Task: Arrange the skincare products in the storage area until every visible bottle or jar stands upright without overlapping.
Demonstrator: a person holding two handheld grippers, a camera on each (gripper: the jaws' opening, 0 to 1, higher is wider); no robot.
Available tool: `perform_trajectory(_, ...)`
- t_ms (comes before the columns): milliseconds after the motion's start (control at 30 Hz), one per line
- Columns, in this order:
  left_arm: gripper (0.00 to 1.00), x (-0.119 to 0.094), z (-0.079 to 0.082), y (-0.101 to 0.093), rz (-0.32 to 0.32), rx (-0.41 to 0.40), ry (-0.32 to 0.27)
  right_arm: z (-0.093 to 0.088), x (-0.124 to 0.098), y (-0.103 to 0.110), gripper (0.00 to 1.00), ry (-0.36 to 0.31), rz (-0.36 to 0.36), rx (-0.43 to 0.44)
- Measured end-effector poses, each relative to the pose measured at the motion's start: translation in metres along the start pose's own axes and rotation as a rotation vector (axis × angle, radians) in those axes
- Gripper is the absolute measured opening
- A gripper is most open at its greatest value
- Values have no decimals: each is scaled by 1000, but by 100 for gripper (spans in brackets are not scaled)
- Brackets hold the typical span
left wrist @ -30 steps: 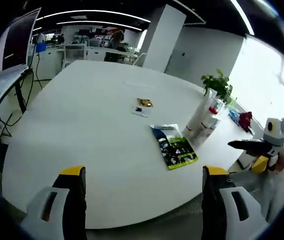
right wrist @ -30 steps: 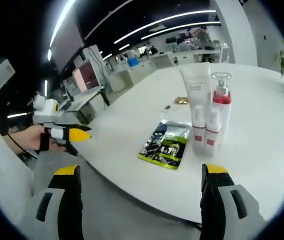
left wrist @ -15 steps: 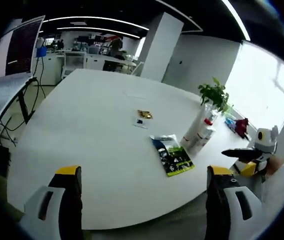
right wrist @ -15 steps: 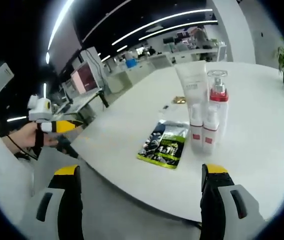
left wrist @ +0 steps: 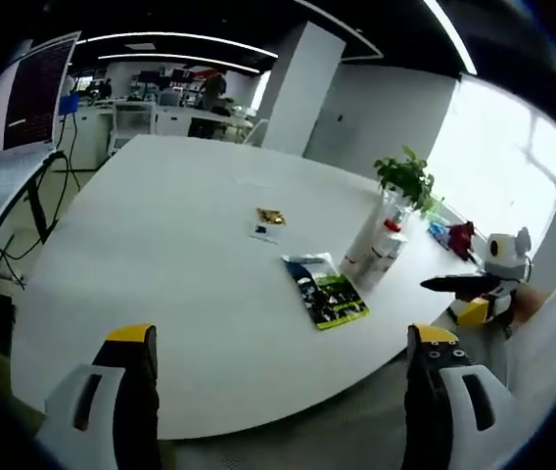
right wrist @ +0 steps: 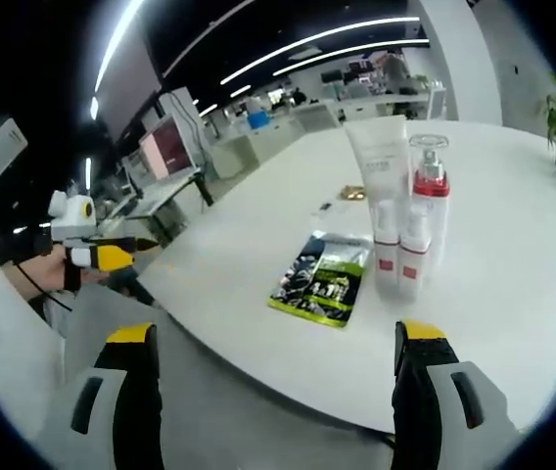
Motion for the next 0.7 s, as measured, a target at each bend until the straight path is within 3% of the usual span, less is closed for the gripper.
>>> perform_trajectory(400,99,3,-2,0,7,14,24,-4,2,-6,99,0,0,4)
perform_trajectory(700,99,11,2,-2,12,33,37,-2,-1,3,99,-7,-1,6)
Point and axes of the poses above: the point that each gripper's makers call its tool centre point, and the gripper's own axes: x roughly forward along the fingers, y roughly to its left, z roughly out of its top, the point moved 7 cm from there along -x, roughly backward along the fingers, and after that the axes turned 14 degrees about z, right-handed, at the moved point
